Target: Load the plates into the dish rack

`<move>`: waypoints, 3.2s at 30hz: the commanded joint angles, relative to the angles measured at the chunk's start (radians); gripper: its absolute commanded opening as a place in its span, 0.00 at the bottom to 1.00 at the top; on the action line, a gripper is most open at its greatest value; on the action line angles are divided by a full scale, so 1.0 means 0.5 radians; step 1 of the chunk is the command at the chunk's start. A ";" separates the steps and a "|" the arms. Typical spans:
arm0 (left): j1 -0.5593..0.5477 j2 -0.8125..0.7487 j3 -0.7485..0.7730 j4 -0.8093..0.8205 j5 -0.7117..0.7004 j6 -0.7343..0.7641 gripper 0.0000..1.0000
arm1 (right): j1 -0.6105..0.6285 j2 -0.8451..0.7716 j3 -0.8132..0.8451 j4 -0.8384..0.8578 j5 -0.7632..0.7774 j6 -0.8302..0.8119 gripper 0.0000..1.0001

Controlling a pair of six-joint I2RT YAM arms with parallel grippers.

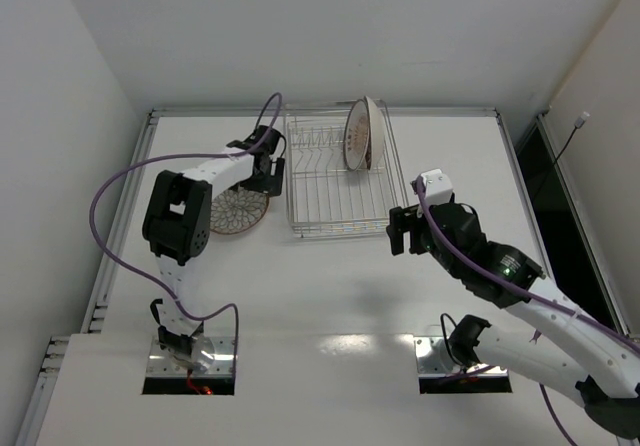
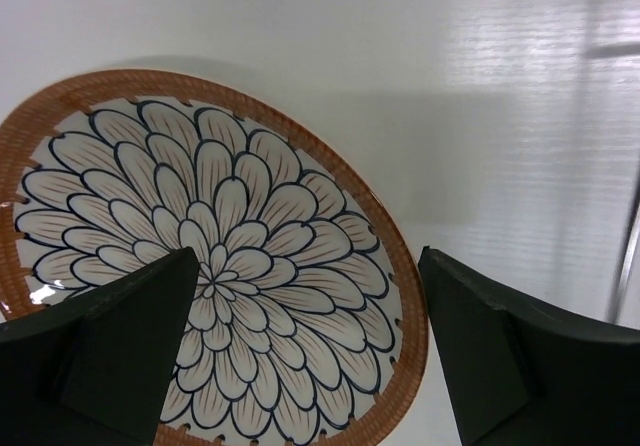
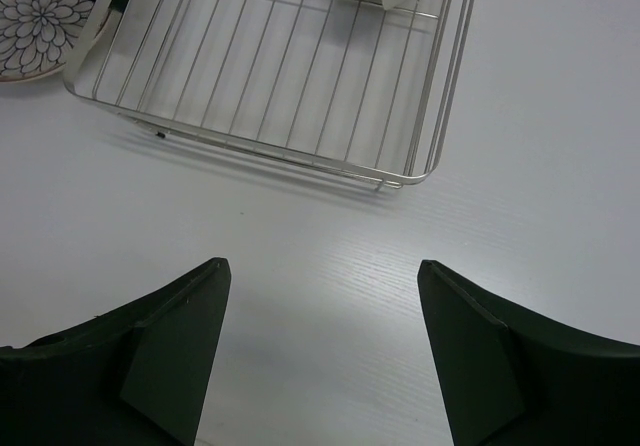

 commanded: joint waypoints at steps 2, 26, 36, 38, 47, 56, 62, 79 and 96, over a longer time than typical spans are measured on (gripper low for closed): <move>-0.041 0.089 -0.020 -0.130 0.054 0.080 0.91 | 0.001 0.019 0.078 0.011 0.009 0.001 0.75; -0.041 0.248 -0.020 -0.189 -0.197 0.120 0.17 | 0.001 0.078 0.152 -0.047 0.046 0.001 0.75; -0.041 0.123 0.035 -0.207 -0.319 0.056 0.00 | 0.001 0.059 0.112 -0.066 0.083 0.001 0.75; -0.041 -0.048 0.035 -0.177 -0.341 0.037 0.00 | 0.001 0.059 0.112 -0.084 0.104 0.001 0.75; 0.017 -0.825 0.109 0.103 -0.247 -0.110 0.00 | 0.001 -0.073 0.002 -0.121 0.340 0.053 0.75; -0.105 -1.239 0.101 0.675 -0.087 -0.269 0.00 | 0.001 -0.238 -0.066 -0.243 0.555 0.195 0.75; -0.099 -1.249 0.075 1.170 0.507 -0.429 0.00 | 0.001 -0.137 -0.069 -0.308 0.629 0.262 0.75; -0.194 -0.400 0.342 2.228 1.515 -1.144 0.00 | 0.001 -0.278 -0.087 -0.287 0.610 0.262 0.79; -0.360 -0.080 0.398 2.272 1.196 -1.144 0.00 | 0.001 -0.281 -0.087 -0.268 0.552 0.262 0.80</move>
